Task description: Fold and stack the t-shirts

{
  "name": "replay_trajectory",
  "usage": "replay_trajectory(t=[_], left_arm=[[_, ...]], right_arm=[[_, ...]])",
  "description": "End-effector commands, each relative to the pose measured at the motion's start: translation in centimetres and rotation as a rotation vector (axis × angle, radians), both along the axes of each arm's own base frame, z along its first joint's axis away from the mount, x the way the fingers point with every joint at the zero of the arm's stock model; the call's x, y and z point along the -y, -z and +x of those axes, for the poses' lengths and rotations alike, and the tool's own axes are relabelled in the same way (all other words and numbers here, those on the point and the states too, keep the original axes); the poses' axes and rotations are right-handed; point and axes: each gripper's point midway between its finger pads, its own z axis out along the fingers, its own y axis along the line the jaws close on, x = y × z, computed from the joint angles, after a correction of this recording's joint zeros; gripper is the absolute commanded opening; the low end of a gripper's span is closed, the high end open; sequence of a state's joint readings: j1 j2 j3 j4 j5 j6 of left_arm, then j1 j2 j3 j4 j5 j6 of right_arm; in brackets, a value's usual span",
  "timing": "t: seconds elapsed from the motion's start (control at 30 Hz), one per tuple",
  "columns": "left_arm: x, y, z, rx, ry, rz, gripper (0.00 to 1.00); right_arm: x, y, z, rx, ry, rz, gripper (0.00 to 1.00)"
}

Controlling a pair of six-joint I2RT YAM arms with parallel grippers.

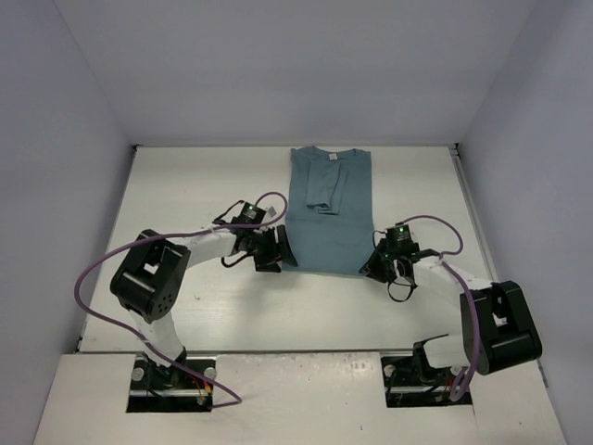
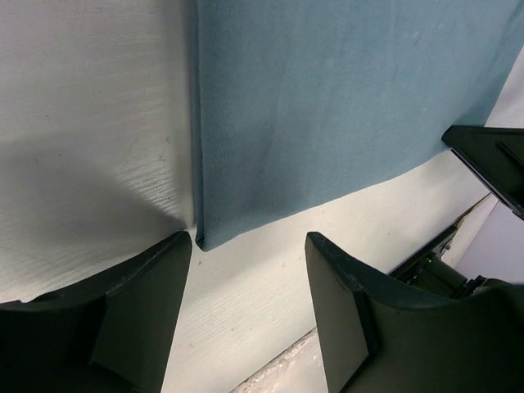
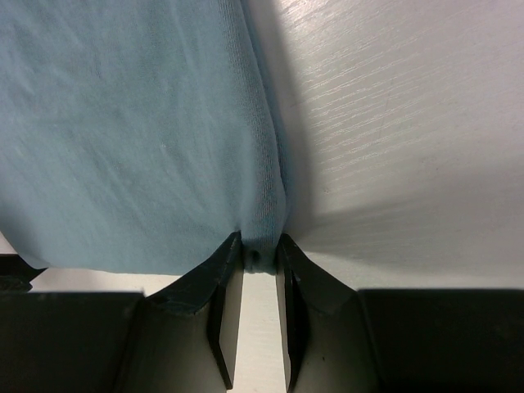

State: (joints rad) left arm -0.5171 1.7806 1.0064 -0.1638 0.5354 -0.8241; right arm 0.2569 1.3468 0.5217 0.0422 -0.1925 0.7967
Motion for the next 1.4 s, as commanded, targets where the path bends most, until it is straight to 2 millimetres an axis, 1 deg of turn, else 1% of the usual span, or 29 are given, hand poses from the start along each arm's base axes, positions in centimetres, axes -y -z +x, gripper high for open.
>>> replay_trajectory(t=[0.0, 0.13, 0.17, 0.23, 0.27, 0.33, 0.37, 0.4, 0.43, 0.5, 0.53, 0.67, 0.7, 0.73, 0.8, 0.83, 0.9, 1.0, 1.03, 1.1, 1.13, 1.2, 1.23, 1.3, 1.33, 1.37], left_arm=[[-3.0, 4.9, -3.0, -0.136, -0.003, 0.194, 0.51], [-2.6, 4.9, -2.5, -0.130, -0.009, 0.186, 0.35], [-2.5, 4.9, -2.4, -0.128, -0.011, 0.185, 0.28], [-2.4, 4.8, -2.1, -0.121, -0.011, 0.180, 0.11], [-2.4, 4.7, -2.0, -0.116, -0.009, 0.174, 0.00], [-2.4, 4.4, -1.9, -0.108, -0.006, 0.173, 0.00], [-2.4, 4.1, -1.8, -0.100, -0.003, 0.171, 0.00], [-2.4, 3.8, -1.8, -0.091, -0.001, 0.168, 0.00], [-2.5, 3.8, -1.9, -0.093, -0.001, 0.170, 0.00], [-2.7, 2.8, -2.3, -0.074, 0.004, 0.162, 0.00], [-2.9, 2.6, -2.4, -0.068, 0.006, 0.160, 0.00], [-4.0, 0.7, -4.1, -0.030, 0.019, 0.157, 0.00], [-4.3, 0.3, -4.5, -0.019, 0.021, 0.156, 0.00], [-4.8, 0.1, -5.4, -0.022, 0.023, 0.161, 0.00], [-5.0, -0.9, -5.9, 0.004, 0.023, 0.147, 0.00], [-5.5, -1.3, -6.9, 0.010, 0.025, 0.150, 0.00], [-6.5, -1.1, -8.6, -0.010, 0.024, 0.161, 0.00], [-7.0, -1.7, -10.7, -0.009, 0.017, 0.146, 0.00], [-7.1, -2.1, -11.2, -0.002, 0.016, 0.139, 0.00], [-7.5, -2.1, -12.4, -0.014, 0.013, 0.139, 0.00], [-7.4, -2.7, -12.7, 0.000, 0.009, 0.127, 0.00], [-7.6, -3.6, -13.2, 0.007, 0.008, 0.118, 0.00], [-7.6, -4.4, -13.2, 0.024, 0.005, 0.112, 0.00], [-7.6, -6.1, -12.6, 0.070, 0.001, 0.107, 0.00], [-8.0, -6.5, -12.6, 0.075, -0.002, 0.127, 0.00], [-7.9, -7.8, -12.0, 0.100, 0.002, 0.127, 0.00]], right_arm=[[0.6, 0.9, -1.3, -0.059, 0.003, -0.032, 0.18], [0.6, 0.8, -1.3, -0.059, 0.006, -0.031, 0.16], [0.6, 0.8, -1.2, -0.057, 0.005, -0.034, 0.15], [0.6, 0.8, -1.1, -0.055, 0.001, -0.039, 0.12], [0.6, 0.8, -1.1, -0.053, -0.004, -0.043, 0.09], [0.6, 0.6, -1.0, -0.048, -0.006, -0.042, 0.02], [0.5, 0.4, -0.9, -0.041, -0.012, -0.041, 0.01], [0.4, 0.2, -0.9, -0.033, -0.017, -0.040, 0.00], [0.4, 0.2, -0.9, -0.034, -0.018, -0.040, 0.00], [0.2, -0.6, -1.0, -0.012, -0.034, -0.054, 0.00], [0.3, -0.6, -1.5, -0.026, -0.041, -0.068, 0.00], [0.7, -2.1, -2.5, -0.012, -0.053, -0.122, 0.00], [0.7, -2.2, -3.1, -0.020, -0.061, -0.129, 0.00], [0.7, -2.5, -3.6, -0.014, -0.067, -0.133, 0.00], [0.5, -2.9, -4.2, -0.009, -0.068, -0.134, 0.00], [0.3, -3.0, -5.1, -0.014, -0.077, -0.142, 0.00], [0.0, -3.2, -6.3, -0.025, -0.082, -0.140, 0.00], [-1.2, -3.6, -8.1, -0.026, -0.125, -0.123, 0.00], [-1.7, -4.0, -8.6, -0.020, -0.135, -0.115, 0.00], [-2.2, -4.8, -9.2, -0.016, -0.148, -0.106, 0.00], [-2.6, -5.4, -9.4, -0.012, -0.151, -0.099, 0.00], [-2.9, -6.7, -9.3, 0.017, -0.164, -0.116, 0.00], [-3.1, -7.4, -9.1, 0.029, -0.166, -0.121, 0.00], [-3.4, -9.0, -8.5, 0.055, -0.175, -0.125, 0.00], [-3.2, -9.4, -8.2, 0.057, -0.182, -0.152, 0.00], [-3.6, -10.4, -7.3, 0.076, -0.184, -0.157, 0.00]])
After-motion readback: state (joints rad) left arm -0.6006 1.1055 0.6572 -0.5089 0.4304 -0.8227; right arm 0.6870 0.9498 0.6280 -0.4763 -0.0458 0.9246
